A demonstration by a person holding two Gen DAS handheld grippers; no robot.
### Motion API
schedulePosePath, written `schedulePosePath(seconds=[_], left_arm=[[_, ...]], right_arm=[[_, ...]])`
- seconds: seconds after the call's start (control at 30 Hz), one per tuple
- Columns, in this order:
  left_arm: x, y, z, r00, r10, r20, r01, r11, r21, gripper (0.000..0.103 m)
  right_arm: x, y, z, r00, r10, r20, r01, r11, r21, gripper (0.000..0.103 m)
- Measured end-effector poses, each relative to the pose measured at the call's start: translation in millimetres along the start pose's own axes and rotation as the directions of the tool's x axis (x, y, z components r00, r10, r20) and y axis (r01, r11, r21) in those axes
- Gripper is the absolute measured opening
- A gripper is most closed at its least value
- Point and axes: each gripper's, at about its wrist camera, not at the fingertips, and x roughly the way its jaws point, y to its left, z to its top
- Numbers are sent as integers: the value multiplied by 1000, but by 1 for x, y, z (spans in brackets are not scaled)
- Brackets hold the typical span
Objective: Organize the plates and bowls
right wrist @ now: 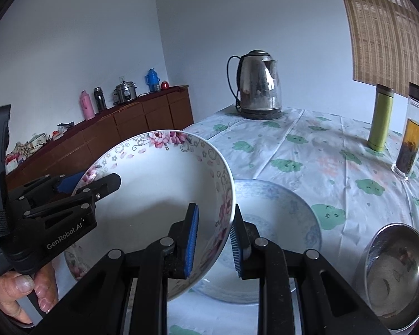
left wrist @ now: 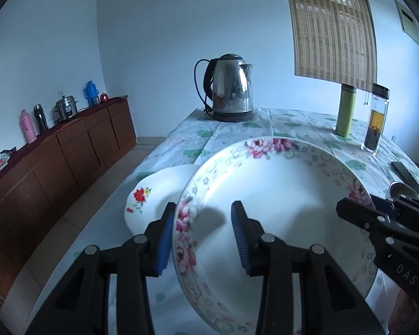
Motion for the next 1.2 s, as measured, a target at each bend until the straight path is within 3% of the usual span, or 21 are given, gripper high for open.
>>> schedulePosePath(seconds=[1.03, 1.2], left_arm=[[25, -49, 23, 998, -47, 33, 43, 994, 100, 38], [30, -54, 26, 996, -82, 39, 77, 992, 103, 38]], right_arm=[[4, -46, -1, 993, -119, -13, 119, 985, 121, 24], [3, -49, 0, 989, -151, -8, 151, 980, 129, 24]])
